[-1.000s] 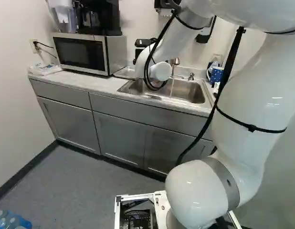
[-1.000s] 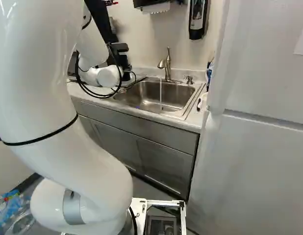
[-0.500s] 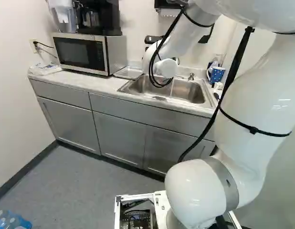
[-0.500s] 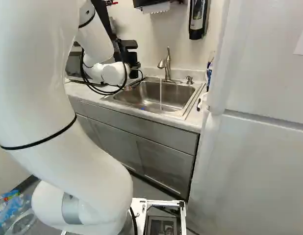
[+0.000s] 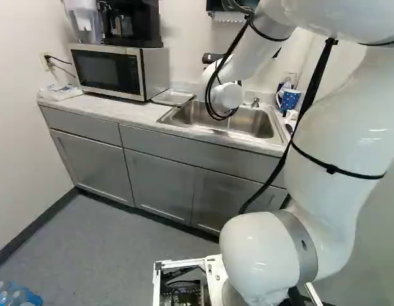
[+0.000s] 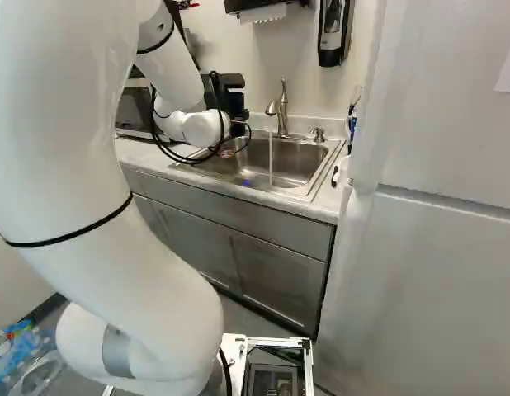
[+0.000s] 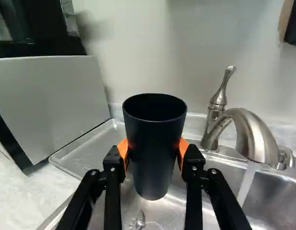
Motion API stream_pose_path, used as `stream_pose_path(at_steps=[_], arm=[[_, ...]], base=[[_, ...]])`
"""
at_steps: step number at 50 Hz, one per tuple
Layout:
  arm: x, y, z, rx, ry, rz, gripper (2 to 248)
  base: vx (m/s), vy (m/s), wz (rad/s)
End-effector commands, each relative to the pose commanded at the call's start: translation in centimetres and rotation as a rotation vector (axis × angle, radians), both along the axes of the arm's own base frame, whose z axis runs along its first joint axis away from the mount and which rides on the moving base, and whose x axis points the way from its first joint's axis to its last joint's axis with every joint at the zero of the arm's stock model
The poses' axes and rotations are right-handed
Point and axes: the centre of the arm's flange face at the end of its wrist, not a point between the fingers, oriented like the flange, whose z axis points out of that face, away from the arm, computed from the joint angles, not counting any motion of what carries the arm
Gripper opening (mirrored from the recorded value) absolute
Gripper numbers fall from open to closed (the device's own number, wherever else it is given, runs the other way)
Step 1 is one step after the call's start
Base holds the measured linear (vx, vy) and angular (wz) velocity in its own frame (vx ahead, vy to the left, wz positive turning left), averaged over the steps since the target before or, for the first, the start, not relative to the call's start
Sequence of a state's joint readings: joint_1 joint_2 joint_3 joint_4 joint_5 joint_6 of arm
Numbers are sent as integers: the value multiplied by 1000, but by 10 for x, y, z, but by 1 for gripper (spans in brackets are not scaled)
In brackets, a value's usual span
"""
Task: Rinse the cup and place it in the tray
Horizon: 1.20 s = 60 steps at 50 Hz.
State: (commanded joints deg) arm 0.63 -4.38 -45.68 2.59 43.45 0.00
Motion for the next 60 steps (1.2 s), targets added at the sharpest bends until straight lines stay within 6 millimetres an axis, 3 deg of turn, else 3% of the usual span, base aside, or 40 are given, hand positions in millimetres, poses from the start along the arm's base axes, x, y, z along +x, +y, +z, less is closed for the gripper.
stream_pose_path(at_steps=[34, 60], arm=[[-7, -17, -35, 0, 60, -35, 120], [-21, -47, -63, 4, 120, -95, 120]], base=[[0, 0, 0], [0, 0, 0]])
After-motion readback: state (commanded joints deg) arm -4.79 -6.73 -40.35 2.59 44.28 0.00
